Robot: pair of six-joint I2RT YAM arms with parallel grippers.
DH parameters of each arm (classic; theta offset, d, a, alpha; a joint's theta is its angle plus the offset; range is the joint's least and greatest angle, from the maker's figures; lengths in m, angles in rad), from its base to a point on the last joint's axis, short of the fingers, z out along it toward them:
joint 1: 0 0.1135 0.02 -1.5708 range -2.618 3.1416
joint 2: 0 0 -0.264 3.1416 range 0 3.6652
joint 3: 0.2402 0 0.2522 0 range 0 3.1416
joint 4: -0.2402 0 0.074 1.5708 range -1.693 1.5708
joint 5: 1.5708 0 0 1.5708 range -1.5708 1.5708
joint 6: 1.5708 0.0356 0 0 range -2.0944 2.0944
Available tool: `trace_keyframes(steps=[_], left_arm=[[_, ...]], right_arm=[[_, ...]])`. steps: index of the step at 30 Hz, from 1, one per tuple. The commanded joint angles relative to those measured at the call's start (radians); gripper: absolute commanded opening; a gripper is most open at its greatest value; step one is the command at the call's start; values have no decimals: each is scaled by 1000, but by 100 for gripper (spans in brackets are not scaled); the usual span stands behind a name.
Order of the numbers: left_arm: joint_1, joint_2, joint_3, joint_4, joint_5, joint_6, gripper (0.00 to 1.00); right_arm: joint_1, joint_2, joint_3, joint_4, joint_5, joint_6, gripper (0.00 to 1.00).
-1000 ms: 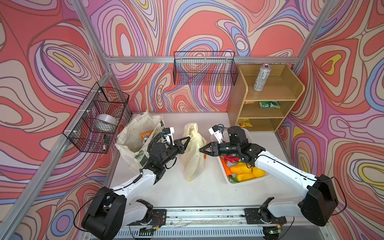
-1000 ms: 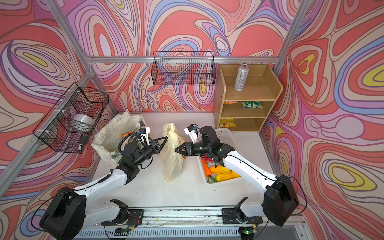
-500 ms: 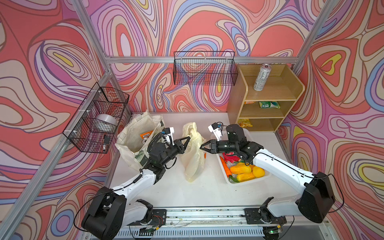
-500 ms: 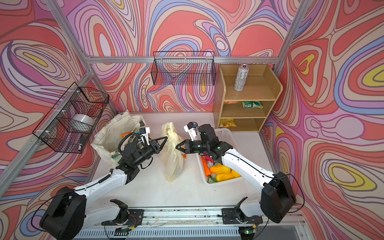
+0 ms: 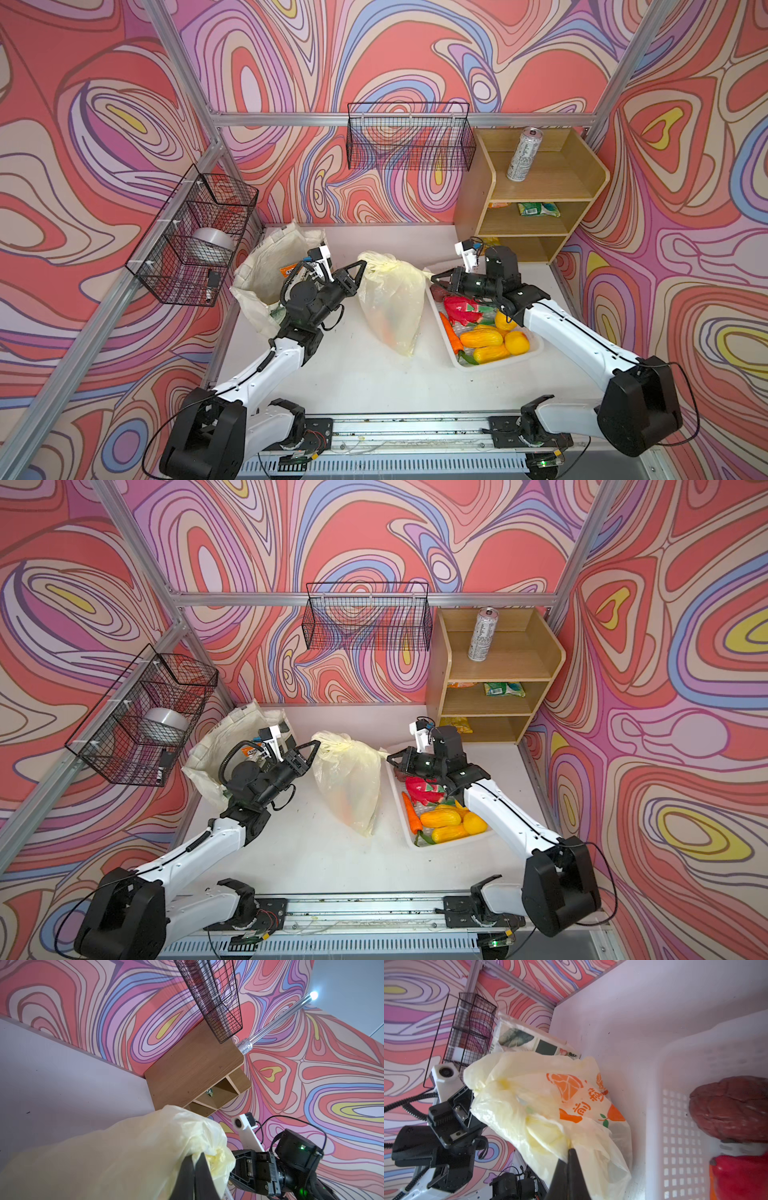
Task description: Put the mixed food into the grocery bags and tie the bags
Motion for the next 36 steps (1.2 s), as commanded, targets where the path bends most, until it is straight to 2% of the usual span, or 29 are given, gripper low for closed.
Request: trace_keyframes(steps=[1,8,11,18,21,25,29,31,36], left_arm=[[24,-35,30,23,-26,-28,0],[20,20,82,17,56,-54,0],[2,67,114,31,98,-67,0],[-120,163,122,13,97,-49,0],[-160,188,86,57,81,-56,0],[-163,153,69,61,49,-43,0],[-148,68,135,-89,12,42,0],[-110,23,154,-122,0,56,0],[96,-76,97,-70,-27,-58,0]], right_arm=[[-34,-26,-22,14,33,31,0],[-32,61,-1,155,-65,106,0],[11,92,43,159,-89,92,0],[164,161,155,163,-57,64,0],[176,192,169,178,-45,72,0],[175,220,158,166,1,61,0],[144,243,117,160,24,53,0],[102,242,82,168,23,58,0],[-43,194,-2,161,14,60,0]])
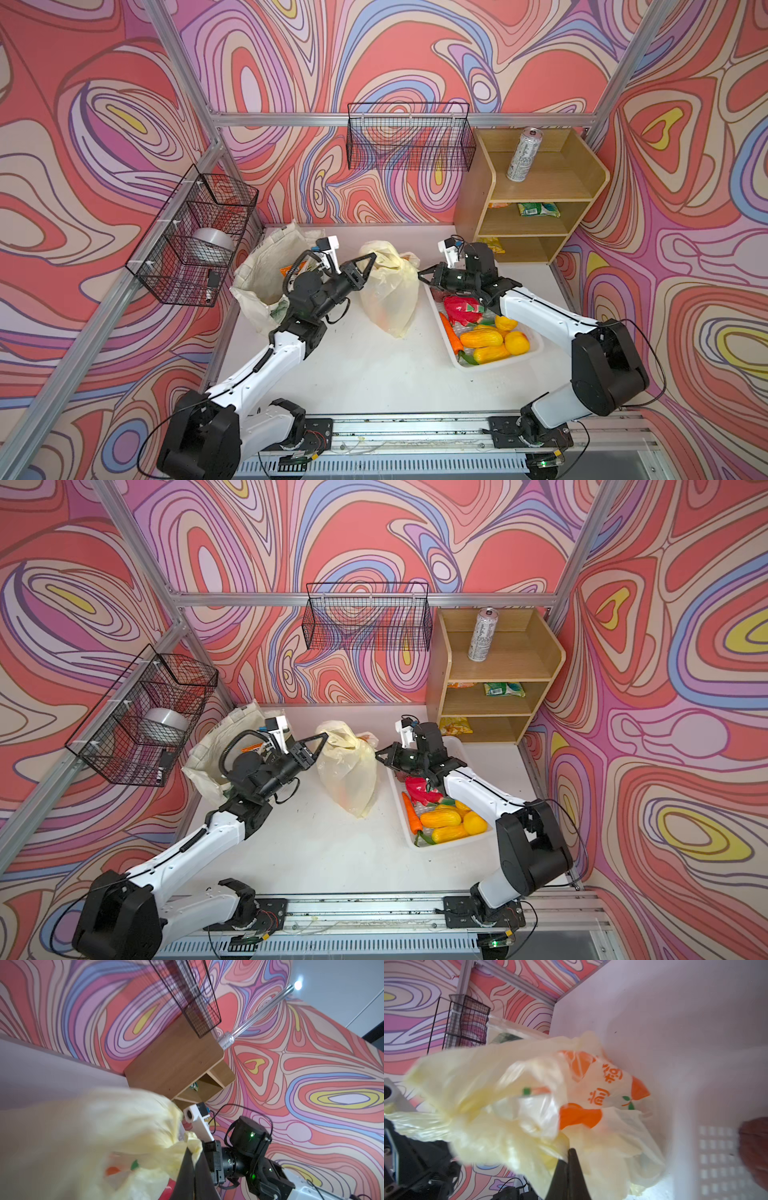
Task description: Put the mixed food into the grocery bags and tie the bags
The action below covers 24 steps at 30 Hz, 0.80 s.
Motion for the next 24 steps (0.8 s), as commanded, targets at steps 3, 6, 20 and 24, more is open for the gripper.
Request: trace_keyframes(steps=[3,6,20,24], left_arm=[[210,-67,-73,71,-41,-134,0],[258,-61,-102,82,-25,-165,0],[283,-116,-202,7,-51,-116,0],[298,-129,-208,-7,-49,-110,0]], right_arm=[[-147,-74,-64,-43,27,-17,0],[-207,-111,-83,-45,38,-6,0],[-404,-127,-207,74,-13,133,0],[-415,-126,-233,84,9,150,0]])
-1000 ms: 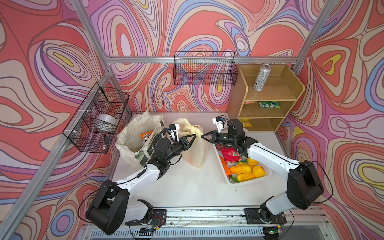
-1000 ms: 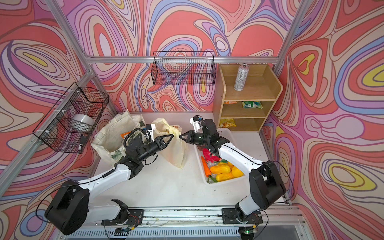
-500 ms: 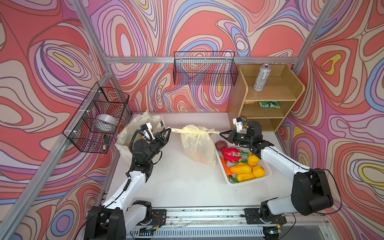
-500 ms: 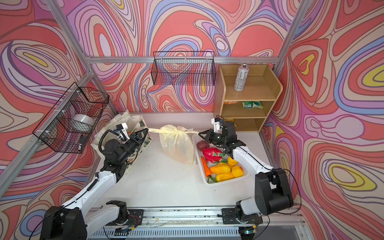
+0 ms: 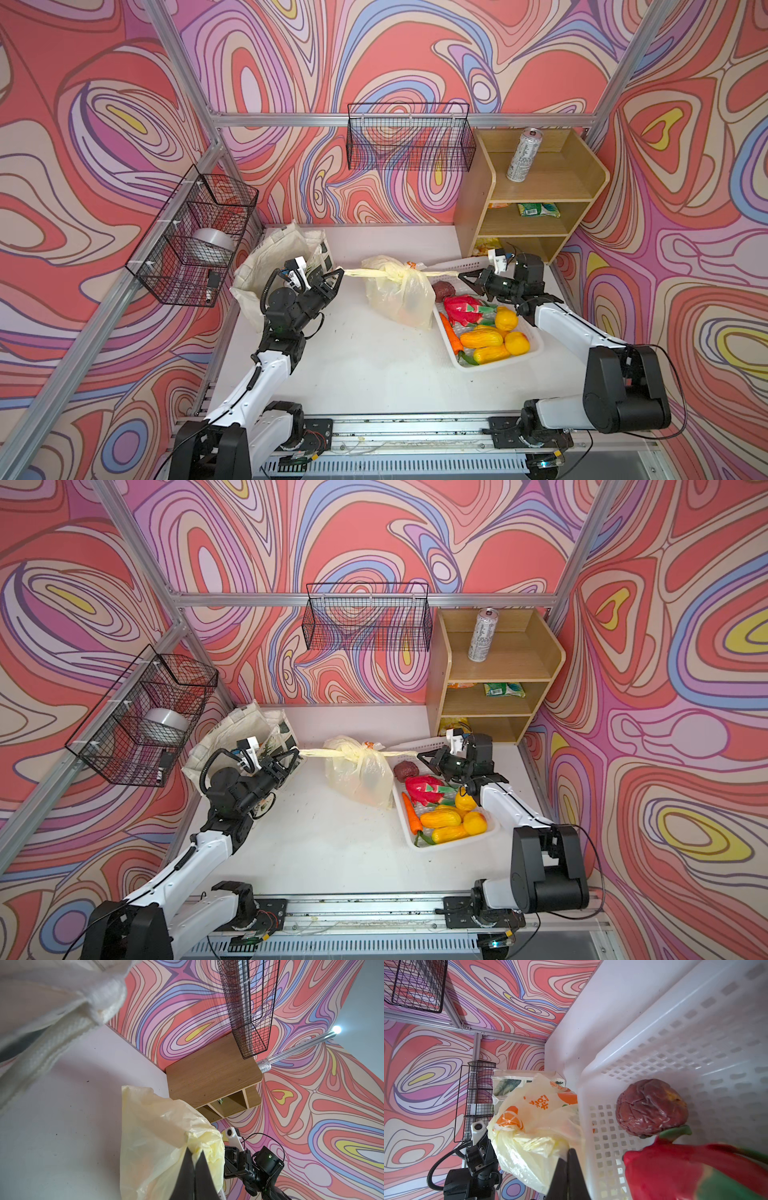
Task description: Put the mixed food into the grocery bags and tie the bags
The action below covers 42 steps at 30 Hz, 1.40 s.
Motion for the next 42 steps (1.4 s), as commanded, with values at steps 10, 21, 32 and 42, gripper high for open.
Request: trace_keyframes(steps=[10,21,32,42], left_arm=[[43,60,228,-66,2,113,0],[-168,257,533,-288,64,275,0],[-298,453,595,-125,8,180,0],[-255,376,623,-307,-14,322,50]], right_arm=[[49,31,202,-100,145,-67,0],[393,175,639,-395,228,-371,0],[558,278,679,-271,209,-383,0],[556,260,588,-257,260,-375,0]])
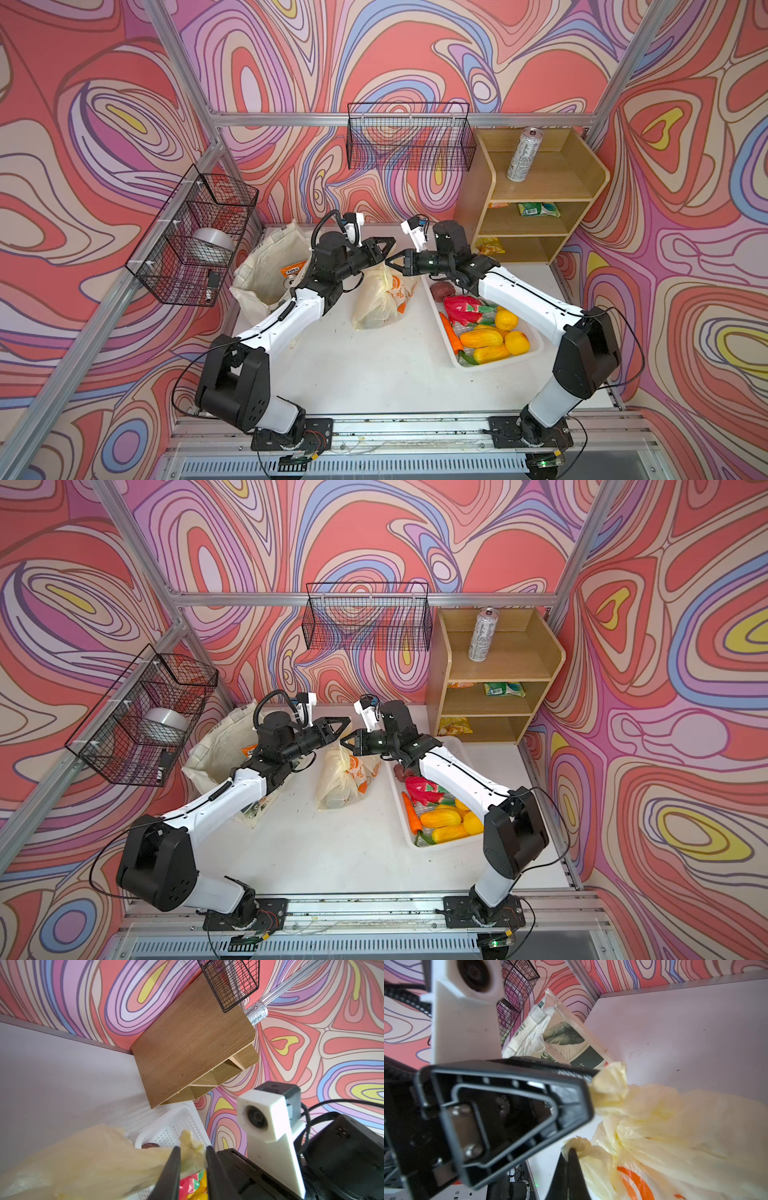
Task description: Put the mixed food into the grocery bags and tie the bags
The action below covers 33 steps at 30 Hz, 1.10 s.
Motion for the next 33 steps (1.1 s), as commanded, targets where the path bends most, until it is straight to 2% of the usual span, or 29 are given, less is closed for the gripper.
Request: trace_keyframes(steps=[1,5,7,9,14,18,22,29,33], left_arm=[[37,-97,26,-81,-31,91,57],[90,-189,-4,-131,-31,130,75],[106,-234,-19,-171,-28,154,92],[107,-272,-32,-225,-25,188,100],[100,-344,-131,-296,11,234,100],[38,-341,-138,-460,-27,415,100],[-13,-283,-108,-574,-88,561,100],[-26,-152,-34,-612,-154,662,100],[-30,-78,26,-612,-133,715,100]], right_arm=[[-2,-23,-38,21,39,-6,0],[-6,-38,-62,26,59,1,0],[-8,-44,-70,28,67,4,0],[-12,-47,-71,27,77,5,0],[-24,-56,-77,30,90,13,0],[-35,-60,-85,34,101,22,0],[-39,-48,-85,37,89,29,0],[-39,-41,-95,56,78,44,0],[-39,-39,-95,58,72,46,0]])
